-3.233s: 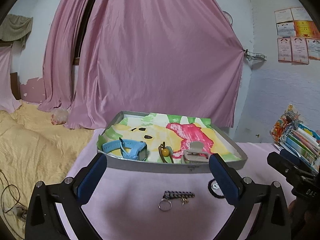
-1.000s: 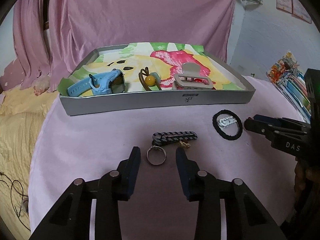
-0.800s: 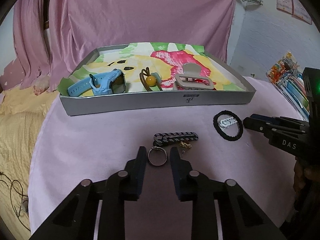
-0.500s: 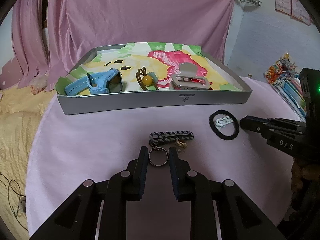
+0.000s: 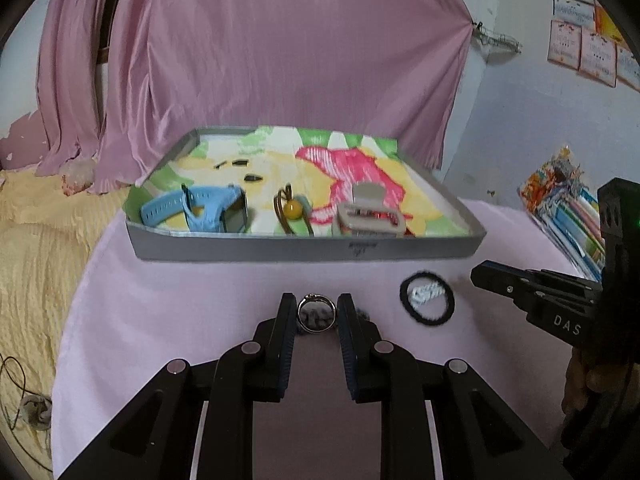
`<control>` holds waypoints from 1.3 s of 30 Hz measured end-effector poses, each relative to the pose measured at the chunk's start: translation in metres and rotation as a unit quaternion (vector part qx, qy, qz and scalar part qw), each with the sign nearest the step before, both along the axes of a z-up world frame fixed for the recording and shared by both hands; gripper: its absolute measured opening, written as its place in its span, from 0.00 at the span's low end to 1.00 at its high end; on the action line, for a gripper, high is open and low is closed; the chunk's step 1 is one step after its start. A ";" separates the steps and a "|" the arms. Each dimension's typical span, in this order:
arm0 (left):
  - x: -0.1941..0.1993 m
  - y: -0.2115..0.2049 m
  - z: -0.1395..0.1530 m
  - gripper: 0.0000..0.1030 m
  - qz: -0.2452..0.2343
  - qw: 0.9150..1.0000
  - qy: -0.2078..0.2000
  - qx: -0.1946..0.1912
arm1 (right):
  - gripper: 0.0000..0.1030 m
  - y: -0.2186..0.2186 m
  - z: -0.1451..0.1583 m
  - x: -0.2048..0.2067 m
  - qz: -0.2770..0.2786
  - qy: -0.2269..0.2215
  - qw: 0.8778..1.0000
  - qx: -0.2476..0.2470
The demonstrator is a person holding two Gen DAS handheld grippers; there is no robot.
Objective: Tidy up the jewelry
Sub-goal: 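Grasp the silver keyring with the left gripper while the right gripper grasps the black hair tie, then carry the silver keyring with the left gripper while the right gripper carries the red earring into the tray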
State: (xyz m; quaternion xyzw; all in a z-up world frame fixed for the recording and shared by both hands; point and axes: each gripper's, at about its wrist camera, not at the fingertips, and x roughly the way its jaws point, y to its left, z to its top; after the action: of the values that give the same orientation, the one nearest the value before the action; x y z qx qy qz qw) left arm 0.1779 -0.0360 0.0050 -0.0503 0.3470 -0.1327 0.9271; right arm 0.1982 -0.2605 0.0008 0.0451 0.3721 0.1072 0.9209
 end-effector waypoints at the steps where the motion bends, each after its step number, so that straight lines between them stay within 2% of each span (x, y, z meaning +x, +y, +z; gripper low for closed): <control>1: 0.003 0.000 0.003 0.19 0.002 1.000 -0.004 -0.002 | 0.10 0.000 0.003 0.002 0.002 -0.006 1.000 -0.001; 10: 0.042 0.000 0.019 0.19 0.011 1.000 -0.023 -0.006 | 0.10 0.000 0.018 0.033 0.009 -0.034 0.999 -0.007; 15: 0.067 -0.004 0.017 0.19 0.009 1.000 -0.016 0.005 | 0.10 0.001 0.018 0.053 0.009 -0.034 0.999 -0.010; 28: 0.100 -0.011 -0.005 0.19 0.013 0.999 0.040 0.027 | 0.10 0.010 -0.011 0.089 0.024 0.014 1.000 -0.004; 32: 0.102 -0.012 -0.007 0.19 0.012 0.998 0.044 0.032 | 0.10 0.010 -0.020 0.095 0.029 0.032 0.999 0.002; 39: 0.104 -0.013 -0.010 0.19 0.012 0.998 0.047 0.039 | 0.10 0.011 -0.022 0.096 0.030 0.035 0.999 0.004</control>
State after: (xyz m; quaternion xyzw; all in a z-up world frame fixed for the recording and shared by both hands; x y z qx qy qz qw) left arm 0.2817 -0.0488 -0.0052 -0.0242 0.3949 -0.1053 0.9123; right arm 0.2938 -0.2494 -0.0213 0.0409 0.4051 0.1346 0.9034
